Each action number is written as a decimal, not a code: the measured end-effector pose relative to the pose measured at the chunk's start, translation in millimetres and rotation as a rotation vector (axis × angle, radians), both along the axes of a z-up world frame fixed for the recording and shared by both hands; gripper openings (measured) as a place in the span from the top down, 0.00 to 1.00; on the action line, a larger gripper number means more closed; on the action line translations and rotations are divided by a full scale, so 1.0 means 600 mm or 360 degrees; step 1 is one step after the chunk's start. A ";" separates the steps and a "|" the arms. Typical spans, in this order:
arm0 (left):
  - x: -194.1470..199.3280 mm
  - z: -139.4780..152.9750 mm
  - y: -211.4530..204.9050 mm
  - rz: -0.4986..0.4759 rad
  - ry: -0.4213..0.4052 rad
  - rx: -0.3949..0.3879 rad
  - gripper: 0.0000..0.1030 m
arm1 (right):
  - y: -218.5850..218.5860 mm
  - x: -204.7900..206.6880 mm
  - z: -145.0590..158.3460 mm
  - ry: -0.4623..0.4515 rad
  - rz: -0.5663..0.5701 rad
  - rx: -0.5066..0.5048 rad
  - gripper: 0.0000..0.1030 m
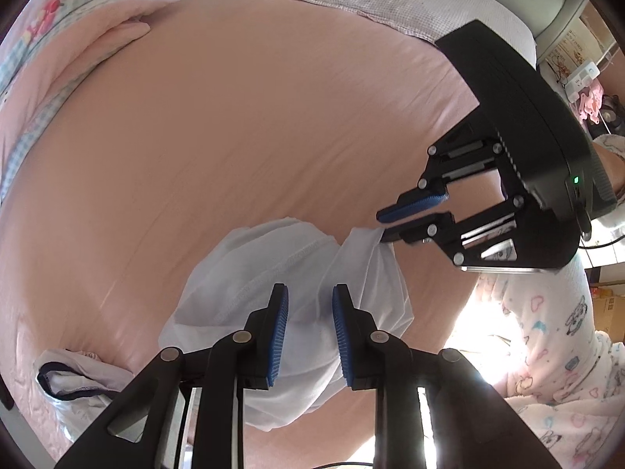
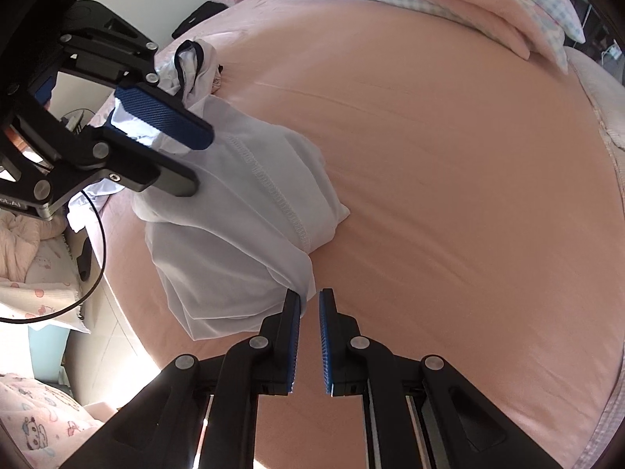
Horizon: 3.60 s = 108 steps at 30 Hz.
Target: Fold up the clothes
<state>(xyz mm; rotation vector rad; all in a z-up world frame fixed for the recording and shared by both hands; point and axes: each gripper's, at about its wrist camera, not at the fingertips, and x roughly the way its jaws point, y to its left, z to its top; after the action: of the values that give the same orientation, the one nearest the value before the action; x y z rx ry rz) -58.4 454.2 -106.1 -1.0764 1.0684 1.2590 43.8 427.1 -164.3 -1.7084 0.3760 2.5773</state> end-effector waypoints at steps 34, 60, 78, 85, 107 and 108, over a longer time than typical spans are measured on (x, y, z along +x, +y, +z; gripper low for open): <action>0.027 -0.021 -0.058 0.0350 -0.0049 0.0079 0.90 | 0.009 -0.010 0.014 0.0049 -0.0114 0.0015 0.93; 0.014 0.033 -0.119 0.0488 0.0314 0.0282 0.29 | -0.079 -0.008 0.085 0.0191 -0.0036 0.0421 0.47; 0.037 -0.018 -0.186 0.0375 0.0383 0.0248 0.29 | -0.149 -0.051 0.087 0.0199 0.0055 0.0597 0.47; 0.070 -0.056 -0.181 0.0200 0.0527 0.0261 0.29 | -0.201 -0.069 0.064 0.0157 0.0230 0.0778 0.47; 0.037 -0.057 -0.228 0.0266 0.0450 0.0399 0.29 | -0.285 -0.128 -0.006 0.0202 0.0535 0.1487 0.47; 0.038 -0.057 -0.229 0.0267 0.0458 0.0410 0.29 | -0.289 -0.130 -0.011 0.0201 0.0541 0.1541 0.47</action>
<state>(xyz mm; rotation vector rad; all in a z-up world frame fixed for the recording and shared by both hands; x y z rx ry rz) -35.5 316.9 -140.1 -0.8165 1.0072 1.6749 -34.4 253.7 -171.1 -1.2835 -1.0684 2.3629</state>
